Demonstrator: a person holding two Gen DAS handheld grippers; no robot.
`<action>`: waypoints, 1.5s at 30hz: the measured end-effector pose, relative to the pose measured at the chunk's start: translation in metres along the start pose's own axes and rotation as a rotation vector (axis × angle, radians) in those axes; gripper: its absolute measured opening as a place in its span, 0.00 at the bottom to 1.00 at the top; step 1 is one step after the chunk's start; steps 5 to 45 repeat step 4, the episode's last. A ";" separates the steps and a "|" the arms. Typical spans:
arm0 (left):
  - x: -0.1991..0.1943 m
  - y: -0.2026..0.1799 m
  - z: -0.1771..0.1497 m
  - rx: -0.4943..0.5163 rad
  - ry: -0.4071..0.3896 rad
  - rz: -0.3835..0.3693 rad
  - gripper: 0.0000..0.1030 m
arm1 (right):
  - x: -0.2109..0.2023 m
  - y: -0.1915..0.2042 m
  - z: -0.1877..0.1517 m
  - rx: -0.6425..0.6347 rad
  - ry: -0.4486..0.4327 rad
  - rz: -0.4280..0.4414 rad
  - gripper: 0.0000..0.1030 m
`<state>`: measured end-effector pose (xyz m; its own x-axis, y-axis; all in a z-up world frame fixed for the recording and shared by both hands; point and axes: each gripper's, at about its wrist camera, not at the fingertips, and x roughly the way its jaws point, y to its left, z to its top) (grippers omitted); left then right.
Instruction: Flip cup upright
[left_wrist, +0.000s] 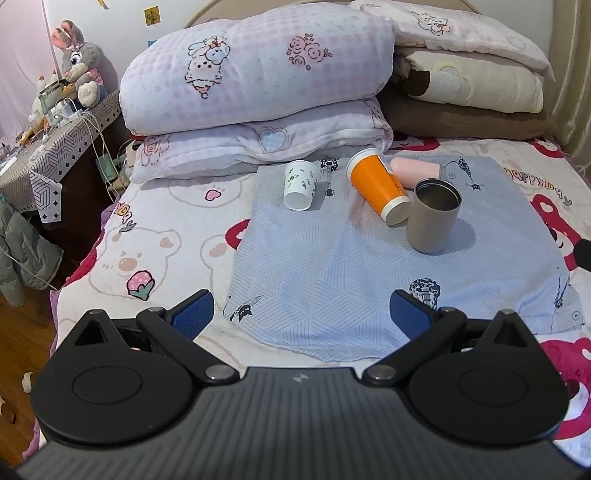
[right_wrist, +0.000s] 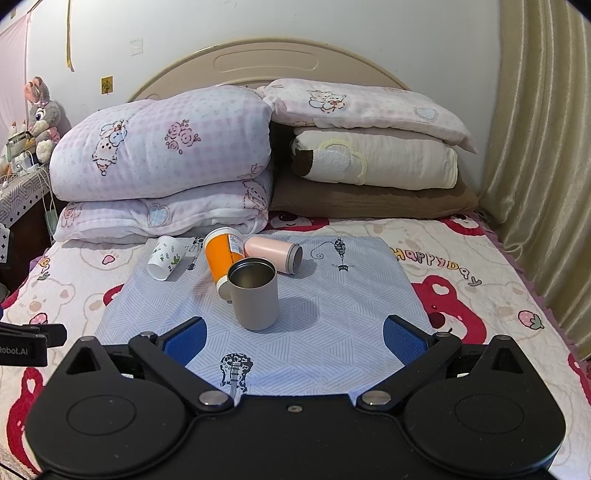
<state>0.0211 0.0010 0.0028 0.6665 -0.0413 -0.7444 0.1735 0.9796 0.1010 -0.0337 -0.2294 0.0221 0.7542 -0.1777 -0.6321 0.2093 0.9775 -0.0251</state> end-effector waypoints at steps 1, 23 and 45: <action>0.000 0.000 0.000 -0.001 0.001 -0.001 1.00 | 0.000 0.000 0.000 0.000 0.000 -0.001 1.00; 0.000 0.000 0.001 -0.004 0.003 -0.002 1.00 | -0.001 -0.001 0.001 0.003 -0.001 -0.002 1.00; 0.000 0.000 0.001 -0.004 0.003 -0.002 1.00 | -0.001 -0.001 0.001 0.003 -0.001 -0.002 1.00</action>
